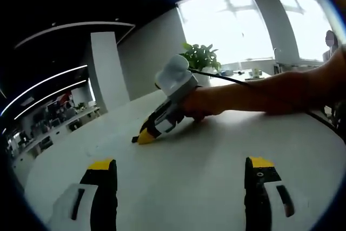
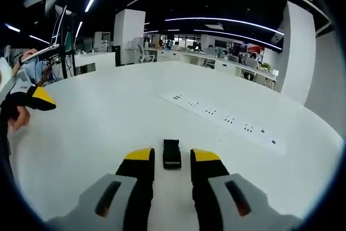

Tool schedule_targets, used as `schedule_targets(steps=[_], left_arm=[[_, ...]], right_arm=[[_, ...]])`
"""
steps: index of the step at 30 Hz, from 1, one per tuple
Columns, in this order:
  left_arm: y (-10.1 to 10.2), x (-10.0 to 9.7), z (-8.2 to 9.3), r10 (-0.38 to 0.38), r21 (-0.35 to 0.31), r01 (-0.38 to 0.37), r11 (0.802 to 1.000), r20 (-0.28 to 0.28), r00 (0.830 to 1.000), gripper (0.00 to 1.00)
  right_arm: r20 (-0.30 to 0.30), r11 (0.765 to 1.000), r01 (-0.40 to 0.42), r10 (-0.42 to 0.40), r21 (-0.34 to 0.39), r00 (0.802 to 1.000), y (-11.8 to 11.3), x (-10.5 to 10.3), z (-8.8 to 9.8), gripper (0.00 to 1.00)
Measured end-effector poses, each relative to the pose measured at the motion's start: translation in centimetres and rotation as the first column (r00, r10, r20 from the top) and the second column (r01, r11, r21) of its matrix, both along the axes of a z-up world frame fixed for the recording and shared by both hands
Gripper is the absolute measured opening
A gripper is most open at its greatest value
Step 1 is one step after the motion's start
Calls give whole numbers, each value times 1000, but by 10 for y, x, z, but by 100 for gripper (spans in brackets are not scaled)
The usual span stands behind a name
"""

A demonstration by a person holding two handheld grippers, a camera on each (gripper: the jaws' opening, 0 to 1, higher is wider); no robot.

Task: Snap the two parts of the plastic buckle together until the buckle closes and remains connected.

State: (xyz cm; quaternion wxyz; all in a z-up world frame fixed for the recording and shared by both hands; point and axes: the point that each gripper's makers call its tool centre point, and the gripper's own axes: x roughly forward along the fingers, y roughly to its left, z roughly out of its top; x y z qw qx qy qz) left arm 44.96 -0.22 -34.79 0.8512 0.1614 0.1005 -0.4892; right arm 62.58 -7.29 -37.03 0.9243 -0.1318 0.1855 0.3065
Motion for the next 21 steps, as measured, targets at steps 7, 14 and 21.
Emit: schedule_targets(steps=[7,14,21], left_arm=[[-1,-4,2,-2,-7,2,1000,0,1000,100],[0,-6,0,4,-1,-4,1000,-7,1000,100],[6,-2,-8,17,77,-19,997,24,1000,100]], right_arm=[[50,997,0,-4,79,999,6,5,14,73],[53,996,-3,-2,86,999,8,4,14,100],[74,998,-11,7,56,997,7,1,14,100]])
